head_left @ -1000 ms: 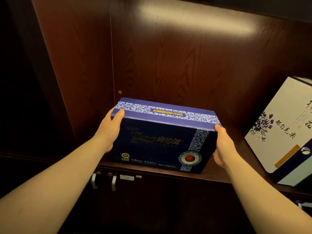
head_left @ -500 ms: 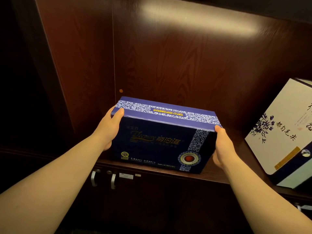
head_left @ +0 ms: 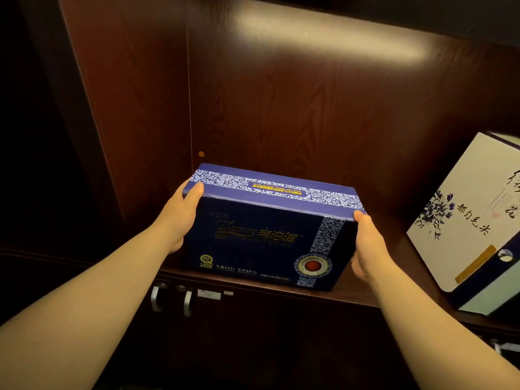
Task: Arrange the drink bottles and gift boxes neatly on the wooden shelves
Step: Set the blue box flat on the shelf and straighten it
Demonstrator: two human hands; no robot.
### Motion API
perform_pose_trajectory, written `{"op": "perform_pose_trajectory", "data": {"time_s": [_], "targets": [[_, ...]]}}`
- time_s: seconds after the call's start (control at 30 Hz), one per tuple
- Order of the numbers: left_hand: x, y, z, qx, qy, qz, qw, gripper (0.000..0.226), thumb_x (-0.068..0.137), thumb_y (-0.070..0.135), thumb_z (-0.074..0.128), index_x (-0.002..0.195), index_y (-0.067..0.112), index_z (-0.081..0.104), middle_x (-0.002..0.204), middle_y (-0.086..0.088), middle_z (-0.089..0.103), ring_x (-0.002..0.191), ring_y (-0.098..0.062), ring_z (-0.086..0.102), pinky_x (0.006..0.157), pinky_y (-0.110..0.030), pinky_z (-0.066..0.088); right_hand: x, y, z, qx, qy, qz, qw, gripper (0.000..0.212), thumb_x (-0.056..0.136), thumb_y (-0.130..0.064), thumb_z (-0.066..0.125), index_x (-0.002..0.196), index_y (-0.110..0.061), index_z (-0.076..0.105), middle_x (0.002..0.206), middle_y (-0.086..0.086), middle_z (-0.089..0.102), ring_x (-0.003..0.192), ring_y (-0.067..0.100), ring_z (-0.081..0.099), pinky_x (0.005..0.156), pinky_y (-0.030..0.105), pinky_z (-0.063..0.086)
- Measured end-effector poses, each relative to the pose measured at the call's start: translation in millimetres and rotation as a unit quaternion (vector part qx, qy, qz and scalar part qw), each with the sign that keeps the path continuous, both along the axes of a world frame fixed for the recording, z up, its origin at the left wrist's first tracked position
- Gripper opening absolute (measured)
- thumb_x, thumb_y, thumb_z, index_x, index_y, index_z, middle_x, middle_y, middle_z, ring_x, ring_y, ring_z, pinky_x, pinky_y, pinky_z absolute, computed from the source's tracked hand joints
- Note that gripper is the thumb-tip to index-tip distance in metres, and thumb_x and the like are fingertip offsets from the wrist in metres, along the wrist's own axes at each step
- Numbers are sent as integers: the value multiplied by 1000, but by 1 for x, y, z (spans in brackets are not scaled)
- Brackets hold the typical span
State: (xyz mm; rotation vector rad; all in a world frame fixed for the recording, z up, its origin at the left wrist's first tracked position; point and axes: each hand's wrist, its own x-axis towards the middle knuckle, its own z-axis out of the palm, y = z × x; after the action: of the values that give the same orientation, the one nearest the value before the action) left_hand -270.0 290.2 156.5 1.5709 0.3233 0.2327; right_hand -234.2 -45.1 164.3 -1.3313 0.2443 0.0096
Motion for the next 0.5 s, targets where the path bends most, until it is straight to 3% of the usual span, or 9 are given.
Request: {"op": "perform_pose_trajectory", "data": {"time_s": [0.1, 0.27, 0.5], "targets": [[0, 0, 0, -15, 0, 0, 1000, 38, 104, 50, 38, 142, 45, 41, 126, 6, 62, 107, -12, 62, 69, -29, 44, 1, -2, -2, -3, -1, -4, 1000, 36, 104, -41, 44, 133, -23, 54, 113, 6, 73, 99, 20, 70, 70, 36, 52], [-3, -2, 2, -23, 1, -7, 1000, 33, 106, 46, 37, 138, 44, 42, 113, 12, 63, 96, -5, 61, 64, -28, 42, 2, 0, -1, 7, -3, -6, 1000, 31, 104, -39, 44, 130, -24, 54, 102, 3, 74, 89, 17, 72, 67, 34, 52], [0, -2, 1, -5, 4, 3, 1000, 43, 104, 50, 38, 147, 43, 36, 127, 5, 59, 101, -8, 59, 72, -33, 41, 1, 0, -2, 1, -1, -4, 1000, 34, 104, -40, 44, 131, -24, 54, 111, 7, 74, 96, 21, 71, 70, 37, 52]]}}
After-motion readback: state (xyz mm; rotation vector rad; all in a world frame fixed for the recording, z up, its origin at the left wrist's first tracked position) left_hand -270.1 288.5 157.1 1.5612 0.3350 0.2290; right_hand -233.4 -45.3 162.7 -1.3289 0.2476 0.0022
